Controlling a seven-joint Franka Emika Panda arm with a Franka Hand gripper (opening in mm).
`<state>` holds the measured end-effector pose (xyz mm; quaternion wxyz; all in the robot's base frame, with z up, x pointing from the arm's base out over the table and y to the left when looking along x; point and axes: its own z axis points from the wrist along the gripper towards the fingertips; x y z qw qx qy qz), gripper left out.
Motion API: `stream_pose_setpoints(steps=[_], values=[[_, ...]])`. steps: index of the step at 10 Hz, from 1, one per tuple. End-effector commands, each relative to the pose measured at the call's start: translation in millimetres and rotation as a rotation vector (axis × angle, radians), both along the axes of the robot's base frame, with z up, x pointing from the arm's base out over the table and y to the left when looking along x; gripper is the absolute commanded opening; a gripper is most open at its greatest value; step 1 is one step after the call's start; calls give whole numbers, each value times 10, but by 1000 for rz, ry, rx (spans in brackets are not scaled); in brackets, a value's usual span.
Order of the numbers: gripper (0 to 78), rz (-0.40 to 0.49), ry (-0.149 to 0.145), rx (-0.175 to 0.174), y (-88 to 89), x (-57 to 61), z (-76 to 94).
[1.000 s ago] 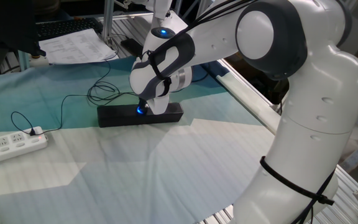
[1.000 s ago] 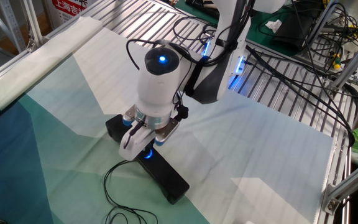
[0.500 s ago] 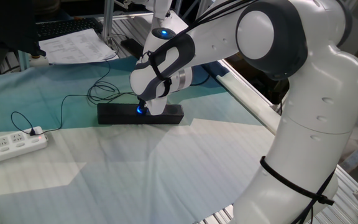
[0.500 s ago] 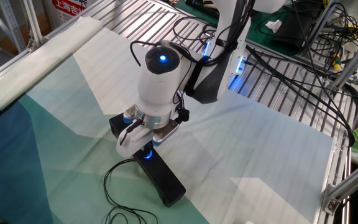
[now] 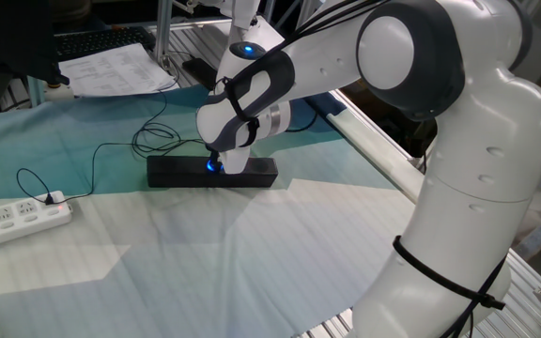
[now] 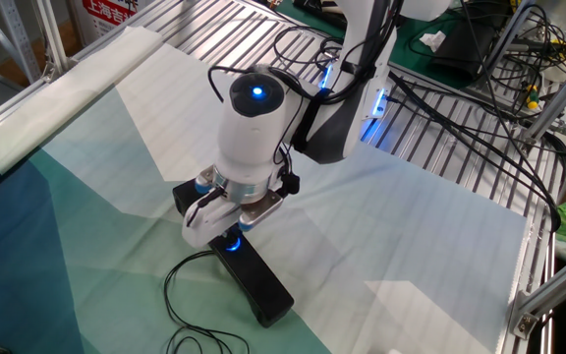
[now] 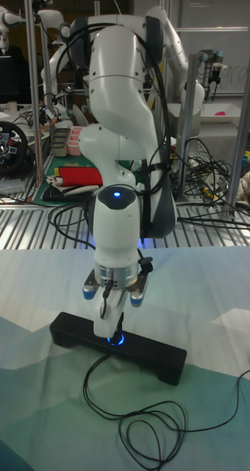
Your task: Turn the knob to increase the volume of the speaker
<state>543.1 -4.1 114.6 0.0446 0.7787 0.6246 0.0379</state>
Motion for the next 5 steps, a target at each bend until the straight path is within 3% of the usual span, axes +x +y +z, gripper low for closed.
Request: stream_pose_setpoints(steps=[1,5], values=[[12,-54,-7,6,4,-8,-16],[12,-111,-9,17,4,-7,-16]])
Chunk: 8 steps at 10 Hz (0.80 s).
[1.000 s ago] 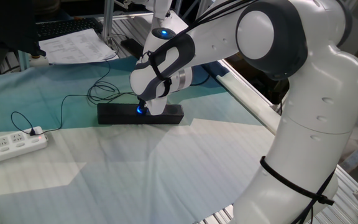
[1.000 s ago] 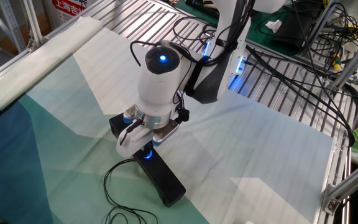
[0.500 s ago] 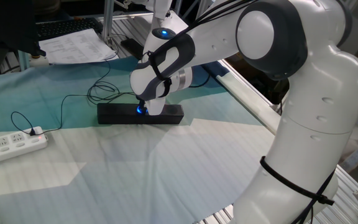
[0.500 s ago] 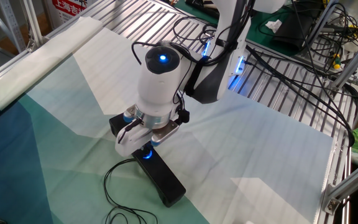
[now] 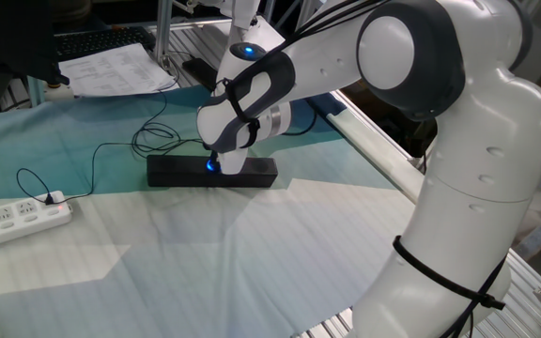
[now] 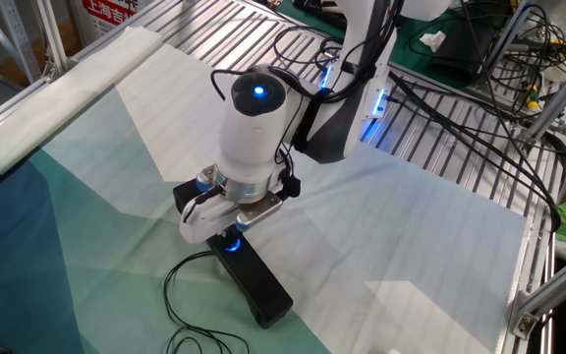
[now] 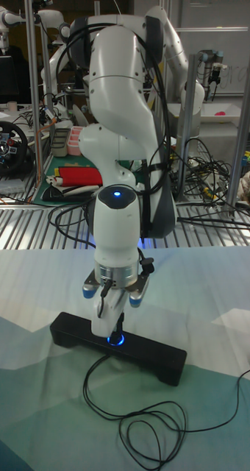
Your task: Turn the knob to increase the volume of the speaker
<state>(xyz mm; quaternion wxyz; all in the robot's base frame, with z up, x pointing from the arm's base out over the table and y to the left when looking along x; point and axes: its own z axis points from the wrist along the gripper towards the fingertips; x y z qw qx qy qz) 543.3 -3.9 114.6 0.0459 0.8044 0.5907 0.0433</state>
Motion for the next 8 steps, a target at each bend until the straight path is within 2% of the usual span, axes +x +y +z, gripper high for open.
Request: stream_pose_setpoints(steps=[1,4,6,8], values=[[12,-43,2,10,2,-9,-16],[12,-89,-1,12,4,-10,-15],[12,-54,-21,11,17,-23,-12],[12,-36,-21,9,17,-23,-13]])
